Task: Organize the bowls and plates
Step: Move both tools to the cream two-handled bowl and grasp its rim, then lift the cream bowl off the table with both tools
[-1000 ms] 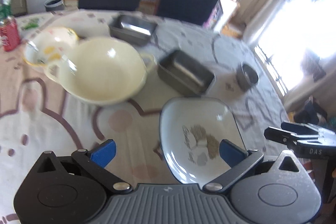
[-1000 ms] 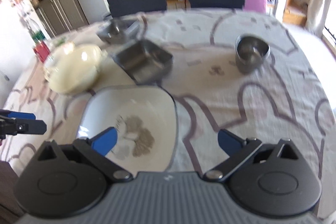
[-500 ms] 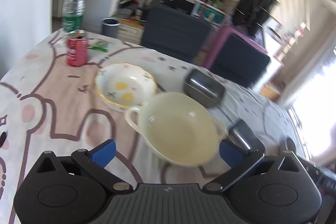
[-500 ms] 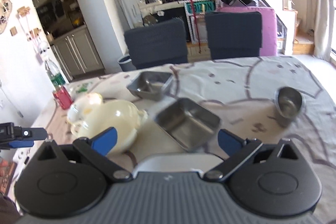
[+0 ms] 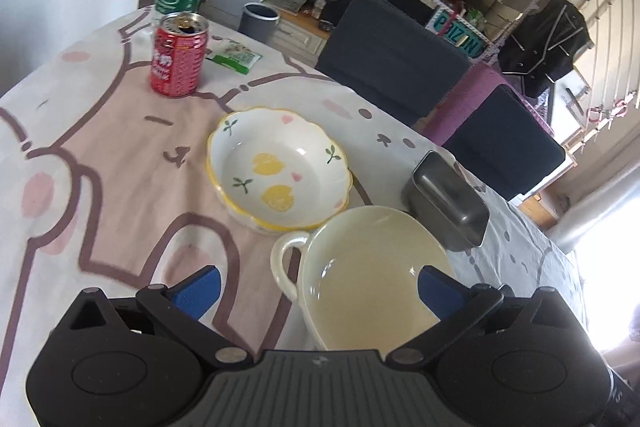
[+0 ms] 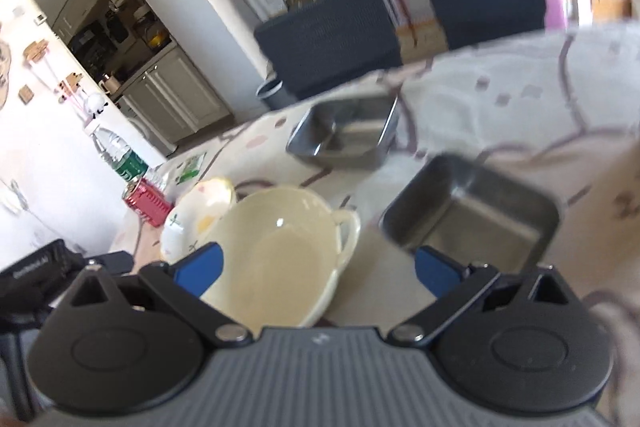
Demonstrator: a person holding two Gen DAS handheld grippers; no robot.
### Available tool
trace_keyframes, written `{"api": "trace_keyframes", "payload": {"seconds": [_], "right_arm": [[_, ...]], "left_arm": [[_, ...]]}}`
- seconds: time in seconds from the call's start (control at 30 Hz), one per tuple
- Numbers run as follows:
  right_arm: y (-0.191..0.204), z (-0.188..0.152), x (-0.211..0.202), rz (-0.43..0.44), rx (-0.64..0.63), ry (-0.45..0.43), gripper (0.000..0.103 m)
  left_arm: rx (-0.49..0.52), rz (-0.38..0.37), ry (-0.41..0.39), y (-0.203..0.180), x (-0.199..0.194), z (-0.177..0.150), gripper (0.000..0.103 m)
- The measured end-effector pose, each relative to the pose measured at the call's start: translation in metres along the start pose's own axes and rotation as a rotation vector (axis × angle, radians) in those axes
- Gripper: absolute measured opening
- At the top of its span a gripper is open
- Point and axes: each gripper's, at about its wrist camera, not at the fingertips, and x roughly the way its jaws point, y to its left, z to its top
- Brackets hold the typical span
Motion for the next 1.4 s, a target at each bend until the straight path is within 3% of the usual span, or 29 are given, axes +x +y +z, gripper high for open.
{"api": "trace_keyframes", "payload": {"seconds": [0.1, 0.27, 0.43, 0.53, 0.63, 0.77, 0.87, 1.0, 1.2, 1.4], "right_arm": [[-0.01, 0.004, 0.026, 0.041, 0.103, 0.098, 0.102], [-0.022, 0.007, 0.054, 0.012, 0.154, 0.153, 0.08], [-0.027, 0.011, 0.069, -0.021, 0.155, 0.151, 0.052], [-0.026, 0.016, 0.069, -0.023, 0.138, 0.124, 0.041], [-0.026, 0.02, 0.072, -0.007, 0.128, 0.113, 0.034], [-0.023, 0.021, 0.078, -0.031, 0.097, 0.116, 0.028], [-0.024, 0.02, 0.079, -0.045, 0.091, 0.097, 0.022], [-0.026, 0.021, 0.076, -0.04, 0.105, 0.086, 0.02], [-0.013, 0.018, 0.074, -0.082, -0.004, 0.1, 0.021], [-0.002, 0.007, 0.071, -0.058, -0.068, 0.178, 0.021]], "left_arm": [[0.017, -0.003, -0.002, 0.005, 0.011, 0.002, 0.103], [-0.053, -0.089, 0.034, 0.02, 0.025, 0.009, 0.101], [-0.125, -0.093, 0.108, 0.029, 0.044, 0.012, 0.069], [-0.119, -0.081, 0.13, 0.031, 0.052, 0.013, 0.055], [-0.107, -0.073, 0.14, 0.031, 0.056, 0.012, 0.05], [-0.105, -0.086, 0.164, 0.032, 0.064, 0.012, 0.039], [-0.086, -0.052, 0.165, 0.033, 0.066, 0.013, 0.023], [-0.1, -0.067, 0.17, 0.038, 0.067, 0.014, 0.022], [-0.052, -0.045, 0.178, 0.037, 0.062, 0.013, 0.022], [-0.019, -0.033, 0.21, 0.054, 0.048, 0.01, 0.023]]}}
